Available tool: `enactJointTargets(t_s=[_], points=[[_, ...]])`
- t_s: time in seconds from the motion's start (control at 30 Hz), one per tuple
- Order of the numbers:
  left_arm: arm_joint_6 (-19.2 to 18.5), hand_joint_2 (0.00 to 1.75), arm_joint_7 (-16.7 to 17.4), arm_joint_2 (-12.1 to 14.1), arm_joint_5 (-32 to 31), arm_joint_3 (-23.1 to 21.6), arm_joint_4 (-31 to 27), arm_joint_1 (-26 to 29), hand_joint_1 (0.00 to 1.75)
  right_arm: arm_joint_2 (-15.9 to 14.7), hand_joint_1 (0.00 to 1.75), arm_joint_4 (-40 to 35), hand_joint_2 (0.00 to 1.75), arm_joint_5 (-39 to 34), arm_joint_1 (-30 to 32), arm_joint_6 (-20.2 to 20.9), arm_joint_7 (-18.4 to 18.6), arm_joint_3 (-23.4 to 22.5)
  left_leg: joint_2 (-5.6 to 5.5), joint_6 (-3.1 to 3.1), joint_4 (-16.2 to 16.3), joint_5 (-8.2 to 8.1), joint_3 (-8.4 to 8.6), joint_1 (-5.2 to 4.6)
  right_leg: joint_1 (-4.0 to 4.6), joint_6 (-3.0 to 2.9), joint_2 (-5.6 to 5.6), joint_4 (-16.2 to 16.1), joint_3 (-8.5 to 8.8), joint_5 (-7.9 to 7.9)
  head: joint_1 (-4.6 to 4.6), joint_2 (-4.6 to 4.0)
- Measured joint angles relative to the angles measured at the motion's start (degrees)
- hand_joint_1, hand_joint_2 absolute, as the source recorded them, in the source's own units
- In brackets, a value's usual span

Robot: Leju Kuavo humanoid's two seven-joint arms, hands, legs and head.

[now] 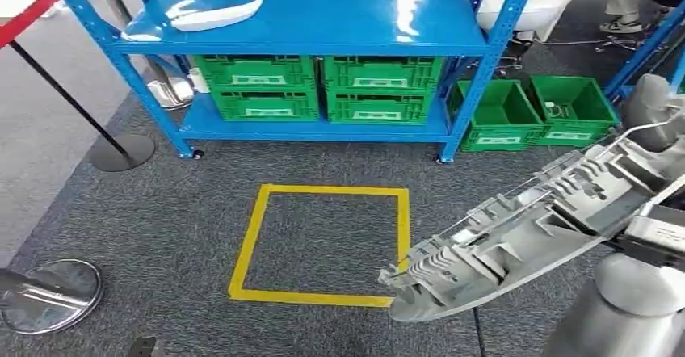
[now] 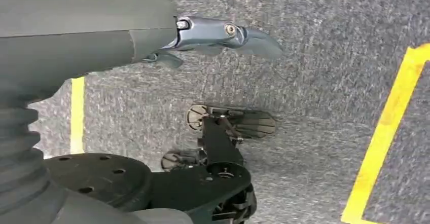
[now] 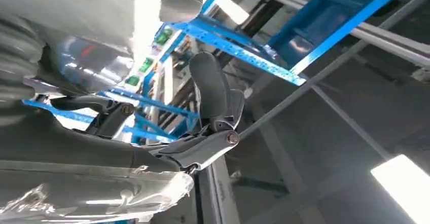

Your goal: Take the parts from the cabinet and place them on the table.

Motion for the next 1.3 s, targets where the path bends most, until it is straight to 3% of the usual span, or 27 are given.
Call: enactJointTargets(t_s=[0.03,0.1,0.13,0.17,0.23,0.3,0.33,0.37,0.43,0.47,0.5,0.63,0.67,0.7,0.73,0.8,0.83,0.87,0.93,0.97,1.0,1.07,1.13,1.17,1.2,1.23,1.3], points=[[0.0,1.75,0.1,0.0,-0.2,-0.1,0.0,0.1,0.0,0.0,1.75,0.1,1.75,0.0,0.1,0.0,-0.2,0.0,-0.41,-0.05,0.0,0.38,-0.29,0.01,0.05,-0.86,-0.62,0.4,-0.08,0.3,-0.19,0.0],[0.0,1.75,0.2,0.0,-0.4,-0.3,0.0,0.4,0.0,-0.3,1.75,0.3,1.75,0.2,0.2,0.1,-0.1,0.0,-0.92,-0.61,-0.2,1.13,-0.74,0.16,0.37,-1.59,-1.2,0.9,-0.69,0.74,-0.04,0.0],[0.0,1.75,0.2,0.1,-0.4,-0.3,0.0,0.6,0.0,-0.4,1.75,0.3,1.75,0.3,0.2,0.2,-0.2,0.0,-1.27,-0.83,-0.2,1.25,-1.0,0.19,-0.04,-2.1,-1.78,0.8,-0.94,1.07,-0.09,0.0],[0.0,1.75,0.2,0.2,-0.5,-0.3,0.0,0.6,0.0,-0.5,1.75,0.3,1.75,0.3,0.2,0.3,-0.2,0.0,0.41,-1.05,0.6,0.09,-1.49,0.02,-0.08,-2.48,-2.33,0.8,-1.04,1.3,-0.17,0.0],[0.0,1.75,0.2,0.0,-0.7,-0.4,0.0,0.4,0.0,-0.6,1.75,0.3,1.75,0.3,0.2,0.2,-0.2,0.0,2.76,-1.66,8.0,-4.92,-4.61,0.1,-0.03,-3.03,-3.41,0.8,-1.5,1.59,-0.76,0.0],[-0.1,1.75,0.2,-0.1,-0.8,-0.4,0.0,0.3,0.0,-0.7,1.75,0.3,1.75,0.3,0.4,0.2,-0.2,0.0,3.28,-1.86,17.5,-9.13,-8.36,0.22,0.04,-3.14,-4.72,0.8,-1.93,1.76,-0.76,0.0],[-0.1,1.75,0.2,-0.1,-0.8,-0.4,0.0,0.3,0.0,-0.8,1.75,0.3,1.75,0.3,0.5,0.2,-0.2,0.0,3.32,-1.89,19.5,-9.77,-8.92,0.22,0.04,-3.1,-5.39,0.8,-2.11,1.81,-0.83,0.0],[-0.2,1.75,0.2,-0.1,-0.9,-0.5,0.0,0.4,0.0,-0.9,1.75,0.3,1.75,0.3,0.6,0.2,-0.2,0.0,3.33,-1.82,18.6,-8.95,-7.95,0.22,0.05,-3.03,-6.05,0.8,-2.17,1.86,-0.83,0.0],[-0.2,1.75,0.2,-0.1,-0.9,-0.5,0.0,0.3,0.0,-1.0,1.75,0.3,1.75,0.0,0.7,0.2,-0.2,0.0,4.17,-1.37,10.6,-5.29,-2.65,0.14,0.07,-2.91,-7.38,0.8,-2.08,1.88,-0.85,0.0],[-0.1,1.75,0.2,-0.1,-0.9,-0.6,0.0,0.2,0.0,-1.2,1.75,0.3,1.75,-0.1,0.7,0.1,-0.2,0.0,5.96,-1.02,5.7,-3.75,0.53,-0.01,0.1,-2.71,-7.96,0.8,-1.95,1.83,-0.81,0.0],[-0.1,1.75,0.2,-0.1,-0.8,-0.7,0.0,0.0,0.0,-1.2,1.75,0.3,1.75,-0.1,0.7,0.1,-0.2,0.0,9.24,-0.95,2.4,-3.95,2.7,-0.47,0.58,-2.3,-8.47,0.9,-1.94,1.62,-1.0,0.0],[0.2,1.75,1.1,-0.2,-0.8,-0.7,0.0,0.0,0.0,-1.6,1.75,0.2,1.75,-0.7,0.8,-0.1,-0.3,0.0,6.71,0.49,1.1,-4.27,2.26,-0.62,0.99,-1.11,-11.31,0.5,-1.6,1.53,-0.98,0.0],[0.2,1.75,1.2,-0.3,-0.8,-0.6,0.0,0.3,0.0,-1.6,1.75,0.2,1.75,-0.7,0.8,-0.1,-0.3,0.0,6.12,0.88,0.9,-4.01,2.45,-0.13,0.66,-0.57,-9.84,0.7,-1.94,1.03,-0.96,0.0],[0.3,1.75,1.2,-0.3,-0.8,-0.6,0.0,0.3,0.0,-1.7,1.75,0.2,1.75,-0.8,0.8,-0.1,-0.3,0.0,5.51,1.12,0.9,-3.96,2.38,-0.09,0.59,-0.47,-6.73,2.7,-2.5,-0.46,-0.7,0.0],[0.3,1.75,1.2,-0.2,-0.8,-0.6,0.0,0.2,0.0,-1.9,1.75,0.1,1.75,-0.9,0.8,-0.2,-0.3,0.0,4.74,1.43,0.9,-3.89,2.33,-0.09,0.58,-0.51,-4.85,7.0,-4.41,-2.88,-0.39,0.0],[0.0,1.75,0.9,-0.3,-0.8,-0.7,0.0,0.0,0.0,-2.2,1.75,0.2,1.75,-1.0,1.1,-0.2,-0.3,0.0,3.02,1.63,0.9,-3.8,2.25,-0.18,0.72,-0.46,-3.7,16.5,-8.89,-6.65,-0.24,0.0],[-0.1,1.75,0.8,-0.3,-0.8,-0.7,0.0,0.0,0.0,-2.3,1.75,0.2,1.75,-1.0,1.2,-0.2,-0.2,0.0,2.2,1.65,0.9,-3.78,2.26,-0.23,0.75,-0.53,-3.57,18.7,-10.19,-6.89,-0.2,0.0],[-0.1,1.75,0.8,-0.3,-0.9,-0.7,0.0,0.1,0.0,-2.3,1.75,0.2,1.75,-1.0,1.2,-0.2,-0.2,0.0,1.36,1.66,0.9,-3.72,2.27,-0.23,0.77,-0.67,-3.54,18.2,-10.23,-5.81,-0.22,0.0],[-0.1,1.75,0.8,-0.5,-0.9,-0.7,0.0,0.2,0.0,-2.4,1.75,0.2,1.75,-1.0,1.2,-0.2,-0.2,0.0,-0.57,1.51,1.0,-3.62,2.32,-0.17,0.71,-0.98,-2.97,9.8,-6.47,-0.48,-0.2,0.0],[-0.1,1.75,0.8,-0.5,-0.9,-0.7,0.0,0.2,0.0,-2.4,1.75,0.2,1.75,-1.0,1.1,-0.2,-0.2,0.0,-1.36,1.38,1.1,-3.57,2.32,-0.13,0.49,-1.03,-1.61,4.5,-3.95,1.91,-0.15,0.0],[-0.1,1.75,0.8,-0.5,-0.9,-0.7,0.0,0.1,0.0,-2.5,1.75,0.2,1.75,-1.0,1.1,-0.2,-0.2,0.0,-2.12,1.06,1.3,-3.47,2.14,-0.24,0.16,-1.1,1.33,1.7,-2.57,1.47,-0.2,0.0],[-0.1,1.75,0.7,-0.5,-0.9,-0.7,0.0,0.1,0.0,-2.5,1.75,0.2,1.75,-1.0,1.1,-0.2,-0.2,0.0,-3.13,0.37,1.4,-3.09,1.45,-0.12,0.27,-1.31,0.51,1.1,-2.42,1.8,-0.24,0.0],[-0.1,1.75,0.7,-0.5,-0.9,-0.7,0.0,0.6,0.0,-2.6,1.75,0.2,1.75,-1.0,1.1,-0.2,-0.2,-0.1,-4.23,-0.47,0.9,-2.55,1.26,0.15,0.53,-2.06,-0.54,1.1,-2.5,2.14,-0.22,0.0],[-0.1,1.75,0.7,-0.3,-1.1,-0.7,0.0,0.6,0.0,-2.6,1.75,0.2,1.75,-1.0,1.0,-0.2,-0.2,-0.1,-3.26,-0.58,1.1,-2.83,1.1,0.13,0.08,-2.57,-1.43,0.7,-2.33,2.5,-0.2,0.0],[-0.1,1.75,0.7,-0.4,-1.2,-0.7,0.0,0.6,0.0,-2.6,1.75,0.2,1.75,-1.0,1.1,-0.2,-0.2,-0.1,-0.1,-1.04,2.3,-3.99,0.53,-0.26,0.12,-2.83,-1.95,0.5,-2.24,2.58,-0.66,0.0],[-0.1,1.75,0.7,-0.4,-1.3,-0.7,0.0,0.4,0.0,-2.6,1.75,0.2,1.75,-1.0,1.0,-0.2,-0.2,-0.2,1.86,-1.44,5.5,-6.1,-1.08,-0.19,0.15,-2.9,-2.61,0.5,-2.29,2.6,-0.94,0.0],[-0.1,1.75,0.7,-0.5,-1.3,-0.7,0.0,0.1,0.0,-2.6,1.75,0.2,1.75,-0.9,1.3,-0.3,-0.2,-0.3,3.2,-1.93,15.4,-10.57,-5.74,0.1,0.17,-2.97,-4.3,0.5,-2.39,2.57,-0.9,0.0]])
